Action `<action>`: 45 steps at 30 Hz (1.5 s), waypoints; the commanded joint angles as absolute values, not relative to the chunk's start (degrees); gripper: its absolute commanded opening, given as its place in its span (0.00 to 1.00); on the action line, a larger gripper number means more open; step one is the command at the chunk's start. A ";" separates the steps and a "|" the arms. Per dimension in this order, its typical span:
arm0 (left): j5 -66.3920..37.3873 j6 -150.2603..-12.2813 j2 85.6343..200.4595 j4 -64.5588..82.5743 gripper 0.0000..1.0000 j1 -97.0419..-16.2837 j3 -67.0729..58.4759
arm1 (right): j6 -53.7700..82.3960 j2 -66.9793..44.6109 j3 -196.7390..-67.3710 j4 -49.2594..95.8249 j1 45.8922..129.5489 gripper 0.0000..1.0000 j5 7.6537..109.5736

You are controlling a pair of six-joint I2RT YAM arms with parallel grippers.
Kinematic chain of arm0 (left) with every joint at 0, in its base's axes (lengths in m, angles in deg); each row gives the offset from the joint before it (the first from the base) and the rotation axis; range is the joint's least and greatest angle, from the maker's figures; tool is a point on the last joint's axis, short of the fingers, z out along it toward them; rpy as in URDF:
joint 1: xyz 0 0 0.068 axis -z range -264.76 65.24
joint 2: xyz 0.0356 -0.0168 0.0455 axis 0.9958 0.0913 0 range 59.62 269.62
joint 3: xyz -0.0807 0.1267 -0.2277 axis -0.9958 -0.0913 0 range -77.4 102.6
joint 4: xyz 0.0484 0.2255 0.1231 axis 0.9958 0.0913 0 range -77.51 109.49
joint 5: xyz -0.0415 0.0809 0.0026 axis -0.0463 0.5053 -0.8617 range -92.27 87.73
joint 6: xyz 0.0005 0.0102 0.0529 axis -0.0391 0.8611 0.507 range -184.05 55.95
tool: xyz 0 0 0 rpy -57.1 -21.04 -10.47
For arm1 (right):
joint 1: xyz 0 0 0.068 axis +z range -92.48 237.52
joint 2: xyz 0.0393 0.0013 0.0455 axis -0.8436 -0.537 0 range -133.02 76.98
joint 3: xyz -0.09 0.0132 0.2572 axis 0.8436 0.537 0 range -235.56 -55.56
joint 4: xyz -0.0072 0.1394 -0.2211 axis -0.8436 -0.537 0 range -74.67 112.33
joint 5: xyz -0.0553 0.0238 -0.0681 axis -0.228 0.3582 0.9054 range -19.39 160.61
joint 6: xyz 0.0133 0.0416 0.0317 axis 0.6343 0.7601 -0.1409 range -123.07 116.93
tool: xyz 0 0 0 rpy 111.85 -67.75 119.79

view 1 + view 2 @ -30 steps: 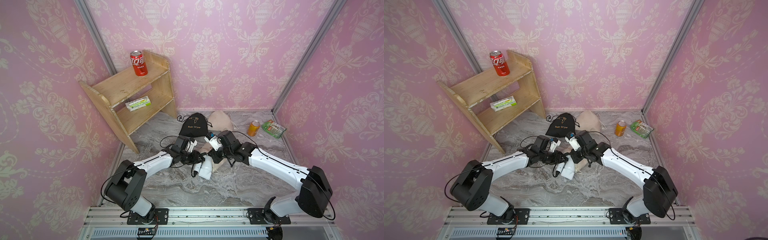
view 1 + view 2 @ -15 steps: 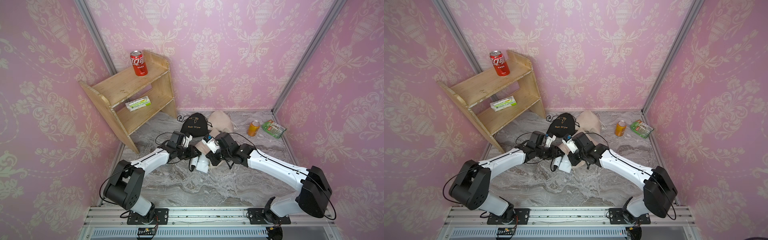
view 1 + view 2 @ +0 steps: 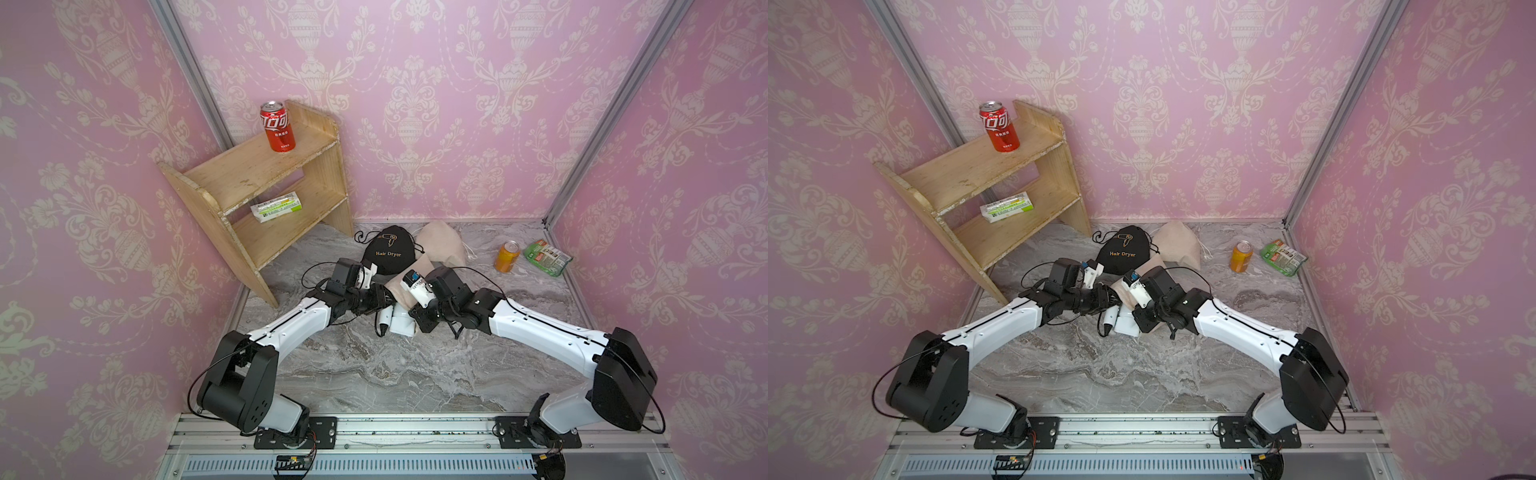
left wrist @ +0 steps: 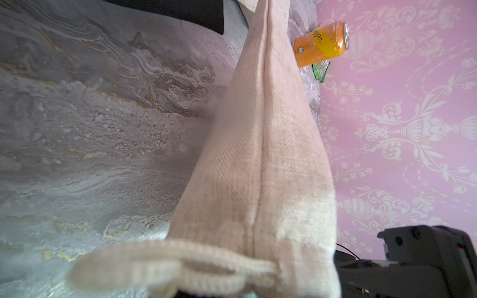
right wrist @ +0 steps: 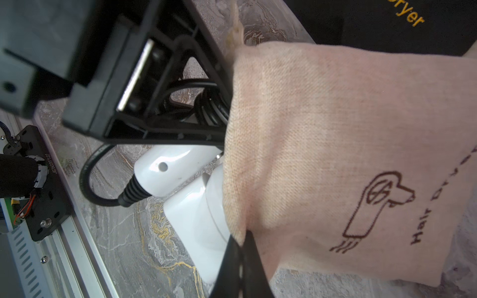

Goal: Pack away hair dryers
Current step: Place the hair dryer in the drawstring bag.

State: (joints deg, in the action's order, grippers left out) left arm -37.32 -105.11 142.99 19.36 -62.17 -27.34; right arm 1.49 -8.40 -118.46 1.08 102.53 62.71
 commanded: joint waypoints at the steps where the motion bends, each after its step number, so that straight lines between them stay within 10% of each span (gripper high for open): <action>1: -35.76 -107.44 140.64 14.41 0.12 -62.70 -27.45 | 2.27 -8.97 -118.06 0.32 103.32 0.05 62.57; 45: -10.24 -124.21 145.27 -3.77 0.20 -59.90 -38.76 | 24.34 -19.25 -122.26 8.35 109.94 0.03 63.78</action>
